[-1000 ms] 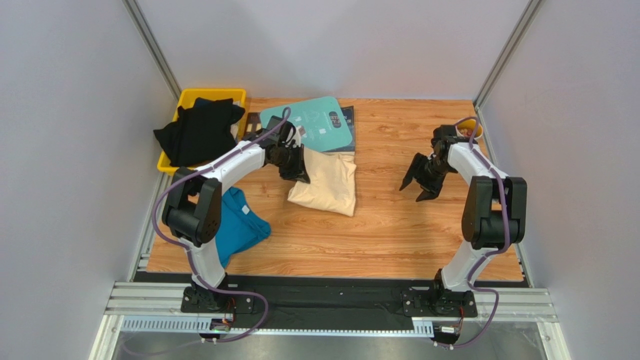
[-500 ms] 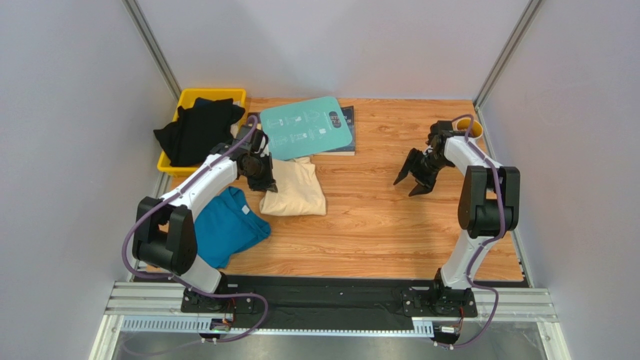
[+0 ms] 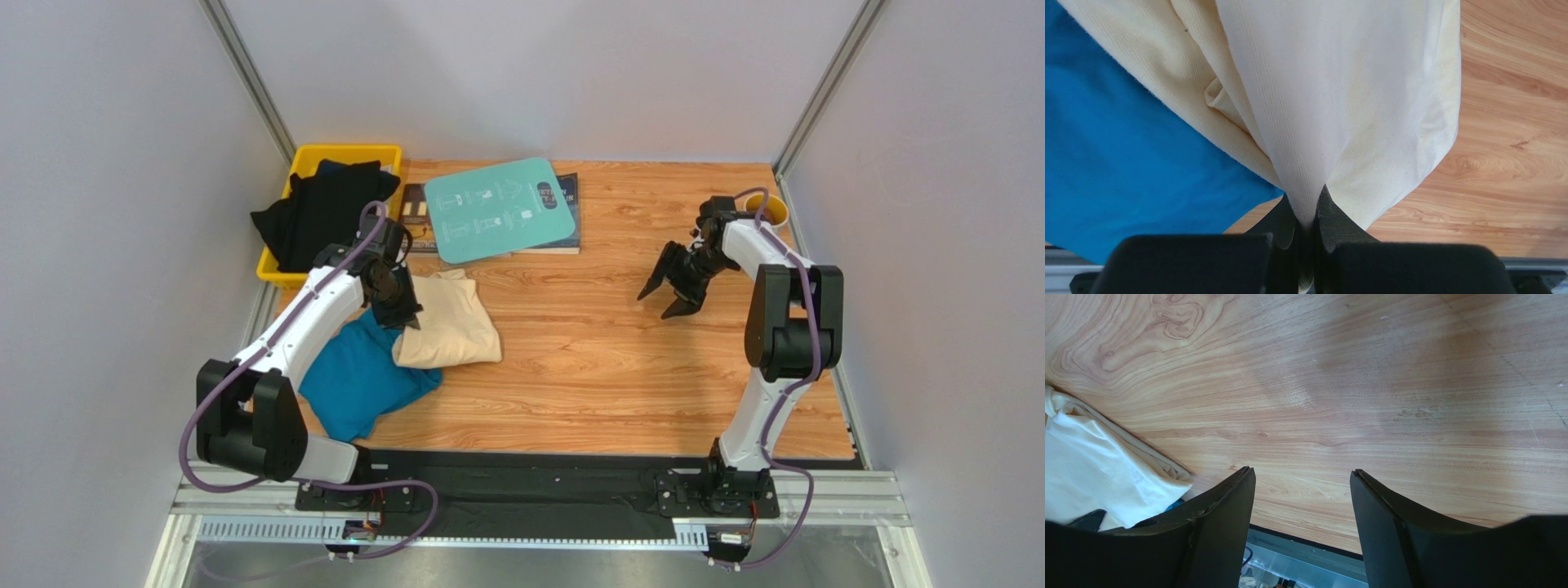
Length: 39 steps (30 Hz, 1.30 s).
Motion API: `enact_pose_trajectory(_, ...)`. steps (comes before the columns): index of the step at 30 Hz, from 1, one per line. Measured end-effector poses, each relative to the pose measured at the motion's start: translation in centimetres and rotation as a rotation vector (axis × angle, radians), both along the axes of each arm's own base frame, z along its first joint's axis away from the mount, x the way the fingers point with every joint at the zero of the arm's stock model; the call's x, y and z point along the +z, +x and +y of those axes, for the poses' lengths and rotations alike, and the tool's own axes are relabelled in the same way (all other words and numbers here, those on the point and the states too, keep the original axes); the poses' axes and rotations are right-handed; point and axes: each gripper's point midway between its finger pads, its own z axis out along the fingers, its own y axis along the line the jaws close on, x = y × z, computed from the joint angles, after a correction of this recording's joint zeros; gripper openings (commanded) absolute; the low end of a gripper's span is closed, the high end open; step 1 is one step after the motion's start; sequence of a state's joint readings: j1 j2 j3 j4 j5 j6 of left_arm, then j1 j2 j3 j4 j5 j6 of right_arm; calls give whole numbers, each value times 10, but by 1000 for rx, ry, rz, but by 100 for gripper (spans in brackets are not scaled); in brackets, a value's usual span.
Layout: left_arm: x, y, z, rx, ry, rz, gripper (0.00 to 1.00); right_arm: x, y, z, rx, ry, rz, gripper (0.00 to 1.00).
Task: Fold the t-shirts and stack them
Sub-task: Put the neatly folded tshirt into the corner of the board with the left arm
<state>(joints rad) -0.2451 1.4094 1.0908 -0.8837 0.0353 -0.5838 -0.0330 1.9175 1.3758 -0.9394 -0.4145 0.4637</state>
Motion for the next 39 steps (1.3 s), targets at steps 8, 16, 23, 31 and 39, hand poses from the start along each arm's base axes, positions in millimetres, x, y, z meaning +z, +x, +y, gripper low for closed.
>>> enact_pose_trajectory(8,15,-17,31,116,65,1,0,-3,-1,4,-3,19,16,63)
enact_pose_trajectory(16,29,-31,55,183,128,29,0,-19,-4,9,-4,45,73,63)
enact_pose_trajectory(23,40,-43,75,251,153,39,0,-22,0,14,1,66,83,63)
enact_pose_trajectory(31,42,-57,91,305,178,77,0,-16,3,26,-2,126,81,63)
enact_pose_trajectory(39,56,-46,95,277,172,60,0,-13,4,28,-6,142,79,63)
